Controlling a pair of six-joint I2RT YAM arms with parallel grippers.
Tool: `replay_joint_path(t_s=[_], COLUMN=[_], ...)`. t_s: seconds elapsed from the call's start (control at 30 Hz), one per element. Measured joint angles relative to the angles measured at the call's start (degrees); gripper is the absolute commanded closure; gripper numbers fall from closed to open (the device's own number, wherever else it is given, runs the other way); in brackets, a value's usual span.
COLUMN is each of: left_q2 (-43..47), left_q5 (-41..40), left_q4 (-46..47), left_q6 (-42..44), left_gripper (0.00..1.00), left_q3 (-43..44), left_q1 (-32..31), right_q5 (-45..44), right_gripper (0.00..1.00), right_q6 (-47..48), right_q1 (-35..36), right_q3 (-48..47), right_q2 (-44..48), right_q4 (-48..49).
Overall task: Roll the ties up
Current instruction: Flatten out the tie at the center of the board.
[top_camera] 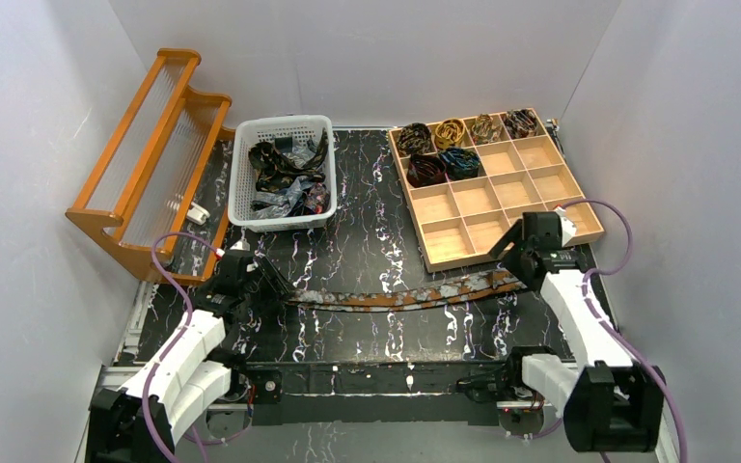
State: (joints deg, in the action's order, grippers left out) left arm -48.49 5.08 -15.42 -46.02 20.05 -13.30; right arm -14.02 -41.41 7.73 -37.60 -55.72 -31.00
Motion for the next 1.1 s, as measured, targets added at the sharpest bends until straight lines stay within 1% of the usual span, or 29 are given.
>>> replay_joint_path(t_s=[0.03,0.17,0.4,0.6,0.73,0.8,0.87,0.93,1.03,1.1], left_q2=[0.11,0.61,0.72,1.33,1.36,1.36,1.31,1.22,0.94,0.70], left_q5=[0.00,0.00,0.02,0.09,0.22,0.28,0.28,0.31,0.35,0.48], left_q4=[0.00,0.00,0.00,-0.02,-0.02,-0.02,-0.02,-0.02,0.00,0.00], left_q6=[-0.02,-0.02,-0.07,-0.09,-0.09,-0.09,-0.04,-0.04,0.00,0.02], left_gripper=[0.45,0.44,0.44,0.43,0.43,0.43,0.43,0.43,0.43,0.43], left_q3=[0.00,0.00,0.00,0.00,0.00,0.00,0.00,0.00,0.00,0.00], left_q1=[0.00,0.00,0.00,0.00,0.00,0.00,0.00,0.00,0.00,0.00], right_q5=[1.16,4.66,9.94,13.66,17.18,18.80,19.54,19.80,19.67,18.56], right_gripper=[0.18,0.17,0.16,0.16,0.24,0.30,0.34,0.44,0.64,0.70], right_q6=[0.52,1.97,4.07,4.15,3.32,2.86,2.51,2.25,2.05,1.75], right_q1=[-3.34,-9.18,-14.14,-16.61,-18.80,-20.92,-23.15,-24.44,-24.63,-24.57], right_q3=[0.00,0.00,0.02,3.26,6.80,7.78,8.37,8.50,8.50,8.50], right_q2=[-1.38,-7.17,-12.74,-13.20,-11.76,-10.27,-8.46,-6.27,-3.10,-1.55], right_q4=[0.33,2.01,8.96,17.09,21.09,21.57,21.40,20.72,20.06,18.97])
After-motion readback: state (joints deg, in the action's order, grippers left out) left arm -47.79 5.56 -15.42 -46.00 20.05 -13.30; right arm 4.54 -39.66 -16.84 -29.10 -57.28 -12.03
